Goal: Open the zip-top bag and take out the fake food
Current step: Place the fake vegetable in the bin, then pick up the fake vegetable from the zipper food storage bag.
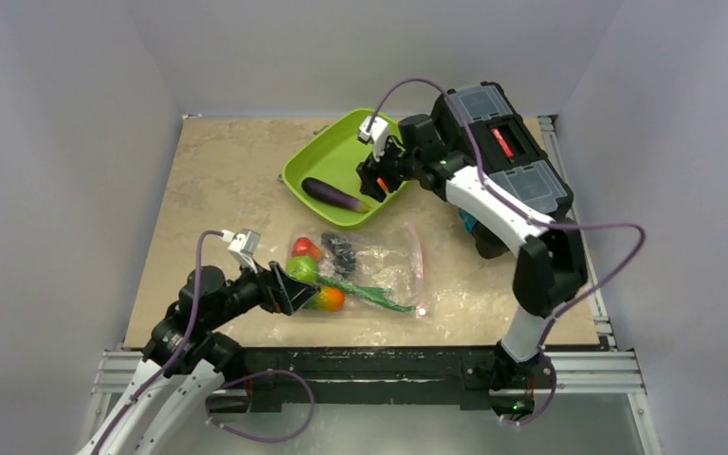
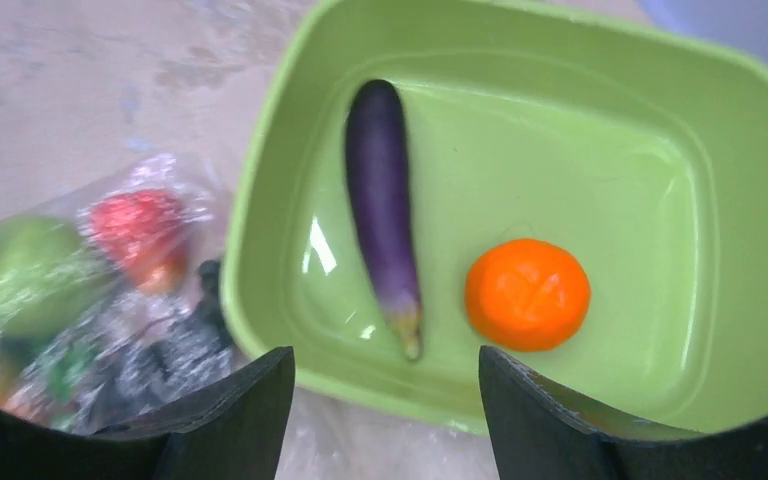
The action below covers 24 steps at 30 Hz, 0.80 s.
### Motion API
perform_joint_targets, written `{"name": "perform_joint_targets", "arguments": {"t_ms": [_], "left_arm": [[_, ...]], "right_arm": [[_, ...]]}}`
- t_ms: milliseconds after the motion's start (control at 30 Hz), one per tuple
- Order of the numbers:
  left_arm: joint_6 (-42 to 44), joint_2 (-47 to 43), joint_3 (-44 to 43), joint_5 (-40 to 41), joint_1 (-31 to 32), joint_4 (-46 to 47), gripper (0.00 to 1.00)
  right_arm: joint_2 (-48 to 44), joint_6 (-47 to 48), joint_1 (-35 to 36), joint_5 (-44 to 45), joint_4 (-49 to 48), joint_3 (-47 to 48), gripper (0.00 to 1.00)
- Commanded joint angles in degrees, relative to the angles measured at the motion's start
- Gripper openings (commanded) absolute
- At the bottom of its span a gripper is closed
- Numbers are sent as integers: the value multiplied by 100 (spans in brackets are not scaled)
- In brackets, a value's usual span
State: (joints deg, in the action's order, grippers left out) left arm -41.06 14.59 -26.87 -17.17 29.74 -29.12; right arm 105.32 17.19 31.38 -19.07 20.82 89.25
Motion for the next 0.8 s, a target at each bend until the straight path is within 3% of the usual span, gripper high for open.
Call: {"name": "perform_joint_targets", "arguments": {"t_ms": [0,167,400,533,767], "left_arm": [[-130,148,34,-535,3,557,97],[-61,364,37,-641,141,653,94],[79,591,34,-58,792,666,93],[119,774,1,495,1231,759,93],[210,1199,-30,751,1501,897,92]], "right_arm": [[-1424,689,-17,-947,-383,-795,68],[-2824,1301,-144,-1555,-326,-1879,74],[-3651,1954,-897,-2314,924,-2446,70],[-4044,2216,-1098,-2239,1445,-2910,69],[-4679,2404,-1108,-1978,1690,-3716,70]]}}
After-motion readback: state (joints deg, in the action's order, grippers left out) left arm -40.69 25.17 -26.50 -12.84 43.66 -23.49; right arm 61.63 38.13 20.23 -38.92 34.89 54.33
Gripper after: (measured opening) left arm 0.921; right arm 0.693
